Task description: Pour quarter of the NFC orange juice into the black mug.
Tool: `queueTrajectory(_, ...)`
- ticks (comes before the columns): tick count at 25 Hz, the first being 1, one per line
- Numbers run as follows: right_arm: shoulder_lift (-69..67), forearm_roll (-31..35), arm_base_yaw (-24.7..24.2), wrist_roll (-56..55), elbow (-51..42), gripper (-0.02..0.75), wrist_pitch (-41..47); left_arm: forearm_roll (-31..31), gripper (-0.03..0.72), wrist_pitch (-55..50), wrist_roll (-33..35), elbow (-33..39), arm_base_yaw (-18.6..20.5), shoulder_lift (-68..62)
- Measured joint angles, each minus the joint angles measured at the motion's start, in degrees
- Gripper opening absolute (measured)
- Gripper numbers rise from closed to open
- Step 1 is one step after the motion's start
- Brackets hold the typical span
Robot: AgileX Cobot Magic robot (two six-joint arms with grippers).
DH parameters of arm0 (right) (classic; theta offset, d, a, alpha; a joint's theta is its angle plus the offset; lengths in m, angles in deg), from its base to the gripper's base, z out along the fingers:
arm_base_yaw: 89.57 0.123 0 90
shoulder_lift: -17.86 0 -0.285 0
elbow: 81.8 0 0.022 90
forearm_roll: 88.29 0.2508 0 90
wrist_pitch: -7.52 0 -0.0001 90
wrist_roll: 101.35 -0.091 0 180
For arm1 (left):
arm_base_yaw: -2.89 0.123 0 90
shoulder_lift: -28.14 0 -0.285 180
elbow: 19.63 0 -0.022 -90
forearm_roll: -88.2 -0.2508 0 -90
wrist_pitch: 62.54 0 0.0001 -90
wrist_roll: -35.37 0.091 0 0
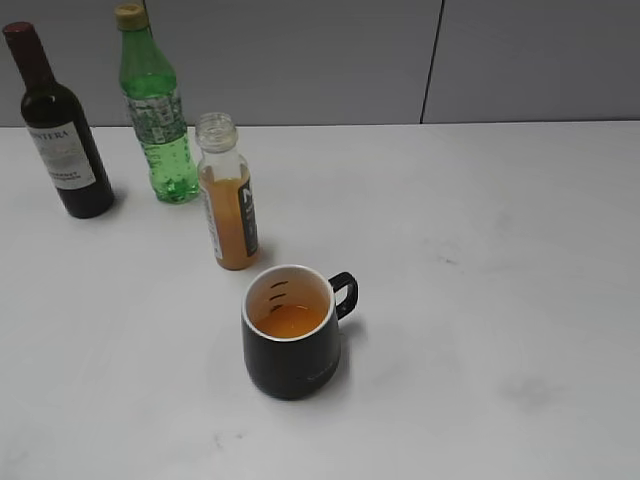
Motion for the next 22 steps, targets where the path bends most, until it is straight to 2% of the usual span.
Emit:
queueTrajectory(4,0.0,0.0,0.0,0.0,0.0,0.566,0.0,0.0,0.578,0.0,0.0,0.0,0.3,0.0)
queueTrajectory(6,0.0,0.0,0.0,0.0,0.0,0.566,0.0,0.1,0.564,0.0,0.2,0.0,1.7,0.0)
queueTrajectory(8,0.0,0.0,0.0,0.0,0.0,0.566,0.0,0.1,0.550,0.0,0.3,0.0,4.3,0.0)
queueTrajectory(16,0.0,0.0,0.0,0.0,0.0,0.566,0.0,0.3,0.489,0.0,0.7,0.0,18.4,0.0)
queueTrajectory(18,0.0,0.0,0.0,0.0,0.0,0.566,0.0,0.6,0.482,0.1,2.1,0.0,19.9,0.0)
queueTrajectory(22,0.0,0.0,0.0,0.0,0.0,0.566,0.0,0.9,0.471,0.1,3.2,0.0,20.3,0.0)
